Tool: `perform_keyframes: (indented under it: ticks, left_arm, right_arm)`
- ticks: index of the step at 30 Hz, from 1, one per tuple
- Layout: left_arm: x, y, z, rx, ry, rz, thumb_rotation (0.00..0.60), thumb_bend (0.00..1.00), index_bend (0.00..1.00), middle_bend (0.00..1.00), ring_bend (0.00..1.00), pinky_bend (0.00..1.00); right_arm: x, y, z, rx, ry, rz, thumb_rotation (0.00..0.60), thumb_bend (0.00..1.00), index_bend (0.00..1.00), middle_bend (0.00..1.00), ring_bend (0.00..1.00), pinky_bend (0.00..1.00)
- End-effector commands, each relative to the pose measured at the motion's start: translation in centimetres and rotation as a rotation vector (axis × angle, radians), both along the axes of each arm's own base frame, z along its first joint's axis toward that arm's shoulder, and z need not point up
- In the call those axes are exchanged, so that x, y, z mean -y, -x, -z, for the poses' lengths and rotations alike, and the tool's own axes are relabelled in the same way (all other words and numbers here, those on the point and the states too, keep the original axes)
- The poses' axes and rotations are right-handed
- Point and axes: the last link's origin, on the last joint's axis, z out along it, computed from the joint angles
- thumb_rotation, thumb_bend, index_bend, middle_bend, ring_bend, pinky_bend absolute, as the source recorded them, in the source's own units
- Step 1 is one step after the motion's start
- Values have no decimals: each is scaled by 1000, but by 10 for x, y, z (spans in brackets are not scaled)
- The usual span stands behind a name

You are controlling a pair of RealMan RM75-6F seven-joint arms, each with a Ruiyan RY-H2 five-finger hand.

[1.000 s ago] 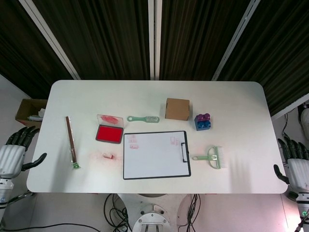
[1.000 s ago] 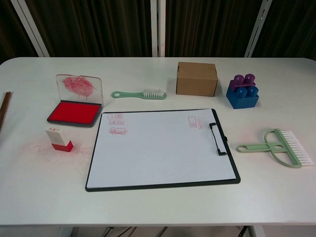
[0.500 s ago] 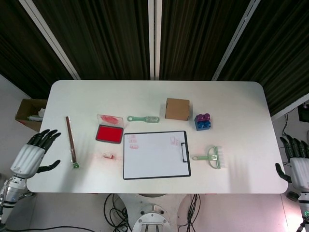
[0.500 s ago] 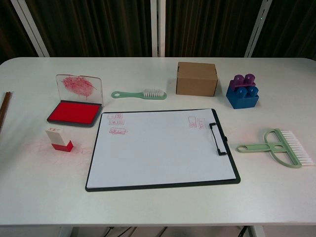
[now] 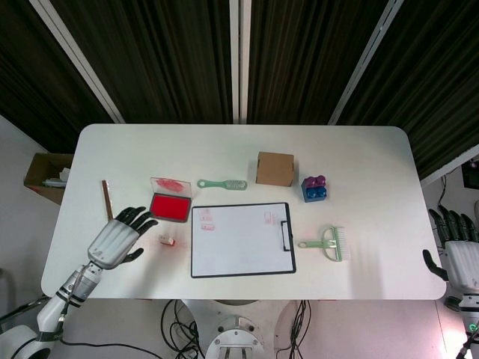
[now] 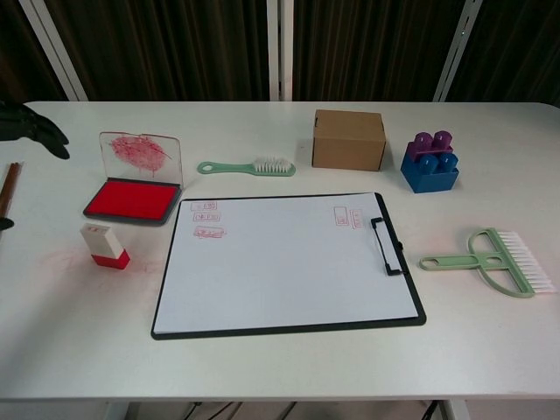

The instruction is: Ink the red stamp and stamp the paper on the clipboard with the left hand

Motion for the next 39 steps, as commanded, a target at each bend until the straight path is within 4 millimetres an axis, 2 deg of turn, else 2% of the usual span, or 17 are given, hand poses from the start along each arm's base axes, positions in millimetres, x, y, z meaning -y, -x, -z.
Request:
perform_keyframes:
  ticks: [1,3,7,10,19,31,39]
  left_arm:
    - [-14,-9,21,-2,24,-29,600,212,289,268,318,462]
    - [-18,-8,27,-16,21,-43,600,213,293,289,408,585]
    - [-22,-8,39,-32,45,-86,600,213,307,344,514,682]
    - [-21,-8,46,-63,68,-100,600,212,314,365,549,719]
    - [-18,-12,60,-119,65,-69,600,211,372,394,591,751]
    - [-27,-23,68,-161,99,-65,600,235,417,451,628,783]
    - [-30,-23,69,-169,93,-62,600,259,458,489,647,797]
  right_arm:
    - [-1,1,-3,1,6,5,600,284,0,0,0,0]
    - [-1,2,-4,2,9,7,600,284,0,0,0,0]
    - [-2,3,-6,-2,10,8,600,285,0,0,0,0]
    - [-2,2,-6,0,9,7,600,284,0,0,0,0]
    - [-2,4,-2,4,4,13,600,287,0,0,0,0]
    - [-1,6,-3,9,0,17,600,302,0,0,0,0]
    - [-1,8,-4,9,2,24,600,304,0,0,0,0]
